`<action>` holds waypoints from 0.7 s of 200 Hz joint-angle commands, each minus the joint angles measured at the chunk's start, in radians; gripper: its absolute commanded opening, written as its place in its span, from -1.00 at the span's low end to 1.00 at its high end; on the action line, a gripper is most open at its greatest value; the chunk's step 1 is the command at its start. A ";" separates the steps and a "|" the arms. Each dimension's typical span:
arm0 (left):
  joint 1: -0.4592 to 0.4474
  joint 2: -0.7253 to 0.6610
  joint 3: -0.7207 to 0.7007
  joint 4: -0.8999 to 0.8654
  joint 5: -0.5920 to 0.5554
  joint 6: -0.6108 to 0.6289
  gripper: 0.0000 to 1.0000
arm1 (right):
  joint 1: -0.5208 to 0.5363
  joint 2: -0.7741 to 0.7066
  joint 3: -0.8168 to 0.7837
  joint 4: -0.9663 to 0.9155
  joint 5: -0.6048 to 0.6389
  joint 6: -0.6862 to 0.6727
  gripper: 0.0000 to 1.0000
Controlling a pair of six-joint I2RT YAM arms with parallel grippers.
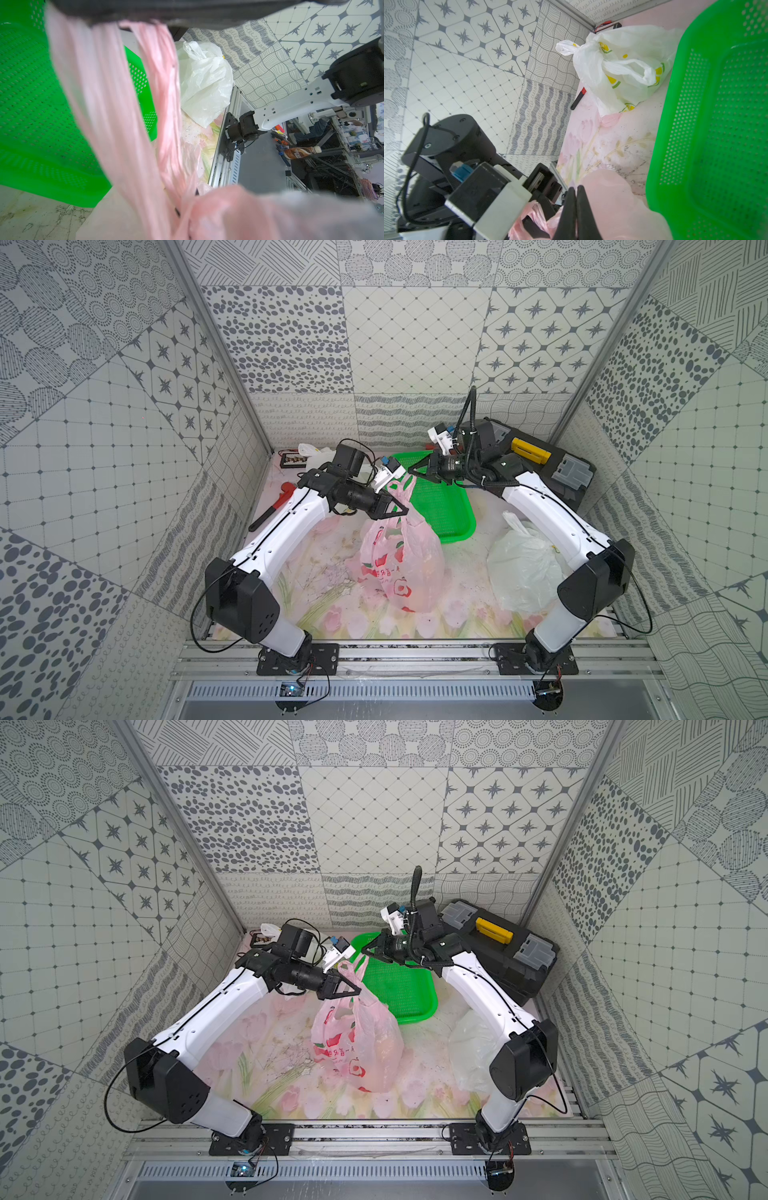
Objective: Place the pears into plastic bags & tie knots
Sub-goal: Tie the plastic bag at the center of the board.
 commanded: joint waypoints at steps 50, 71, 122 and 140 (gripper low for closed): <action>0.059 -0.009 -0.008 0.030 -0.082 -0.113 -1.00 | 0.080 -0.229 -0.136 -0.045 0.115 -0.167 -1.00; 0.066 -0.010 -0.006 0.020 -0.109 -0.125 -1.00 | 0.131 -0.282 -0.224 -0.028 0.116 -0.175 -1.00; 0.076 0.007 0.055 -0.025 -0.061 -0.121 -0.92 | 0.356 -0.281 -0.503 0.354 0.114 -0.022 -1.00; 0.076 0.011 0.071 -0.031 -0.002 -0.123 -0.91 | 0.389 -0.229 -0.543 0.465 0.183 -0.042 -1.00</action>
